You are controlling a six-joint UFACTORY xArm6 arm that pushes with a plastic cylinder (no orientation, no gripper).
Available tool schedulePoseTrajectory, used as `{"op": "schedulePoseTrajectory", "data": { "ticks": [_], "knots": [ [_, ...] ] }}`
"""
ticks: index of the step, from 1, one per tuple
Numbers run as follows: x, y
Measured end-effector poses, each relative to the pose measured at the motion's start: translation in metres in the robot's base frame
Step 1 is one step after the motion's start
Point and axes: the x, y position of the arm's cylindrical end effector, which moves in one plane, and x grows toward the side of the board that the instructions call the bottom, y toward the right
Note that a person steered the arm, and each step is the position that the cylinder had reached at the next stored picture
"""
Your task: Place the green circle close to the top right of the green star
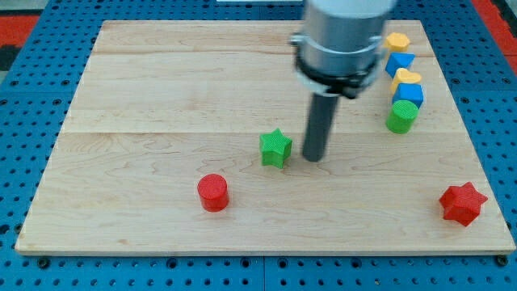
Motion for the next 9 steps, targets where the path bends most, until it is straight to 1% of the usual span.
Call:
{"op": "schedulePoseTrajectory", "data": {
  "ticks": [1, 2, 3, 4, 5, 6, 8, 9],
  "knots": [
    [-0.011, -0.052],
    [-0.003, -0.013],
    [0.006, 0.09],
    [-0.004, 0.191],
    [-0.029, 0.203],
    [-0.06, 0.203],
    [-0.074, 0.0],
    [-0.035, 0.006]
  ]
}}
